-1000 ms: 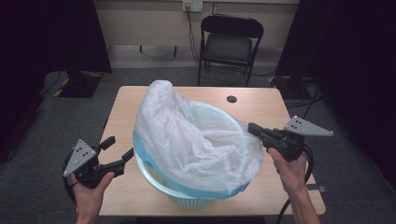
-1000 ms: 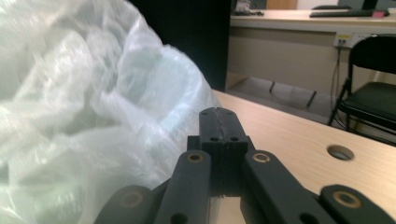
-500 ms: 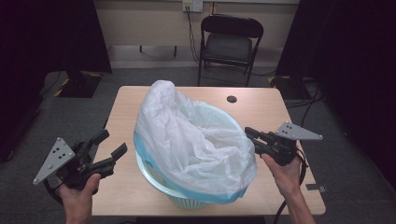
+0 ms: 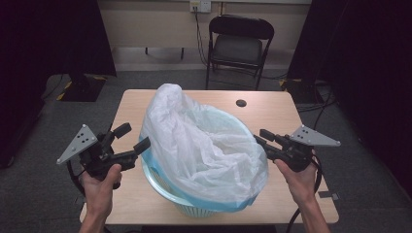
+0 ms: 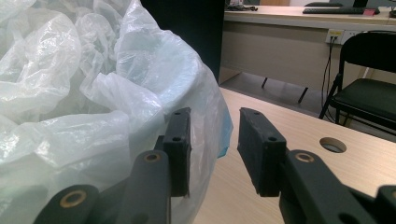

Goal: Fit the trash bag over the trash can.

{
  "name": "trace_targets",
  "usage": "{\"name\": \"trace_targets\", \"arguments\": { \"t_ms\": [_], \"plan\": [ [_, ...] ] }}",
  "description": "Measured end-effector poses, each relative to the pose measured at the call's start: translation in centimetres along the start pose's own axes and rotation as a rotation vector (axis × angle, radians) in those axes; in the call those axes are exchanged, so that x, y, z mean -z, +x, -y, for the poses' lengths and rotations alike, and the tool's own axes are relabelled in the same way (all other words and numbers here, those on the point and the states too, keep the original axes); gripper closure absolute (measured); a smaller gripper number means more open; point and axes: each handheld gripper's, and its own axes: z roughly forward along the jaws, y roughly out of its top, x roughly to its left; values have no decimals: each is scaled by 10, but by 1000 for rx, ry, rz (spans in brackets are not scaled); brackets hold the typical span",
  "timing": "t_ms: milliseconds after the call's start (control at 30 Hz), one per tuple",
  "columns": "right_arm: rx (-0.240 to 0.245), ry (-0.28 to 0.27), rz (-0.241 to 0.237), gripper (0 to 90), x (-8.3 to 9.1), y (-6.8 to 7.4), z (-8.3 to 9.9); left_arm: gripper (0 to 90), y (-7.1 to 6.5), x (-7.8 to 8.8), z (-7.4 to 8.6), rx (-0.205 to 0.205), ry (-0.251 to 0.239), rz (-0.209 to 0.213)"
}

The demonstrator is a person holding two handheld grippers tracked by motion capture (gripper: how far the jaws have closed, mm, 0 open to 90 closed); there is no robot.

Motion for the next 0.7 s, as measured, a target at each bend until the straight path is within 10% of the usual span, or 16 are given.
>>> {"name": "trace_targets", "arguments": {
  "t_ms": [700],
  "plan": [
    [-6, -15, 2, 630, 1, 0, 3, 869, 5, 6, 7, 54, 70, 31]
  ]
}}
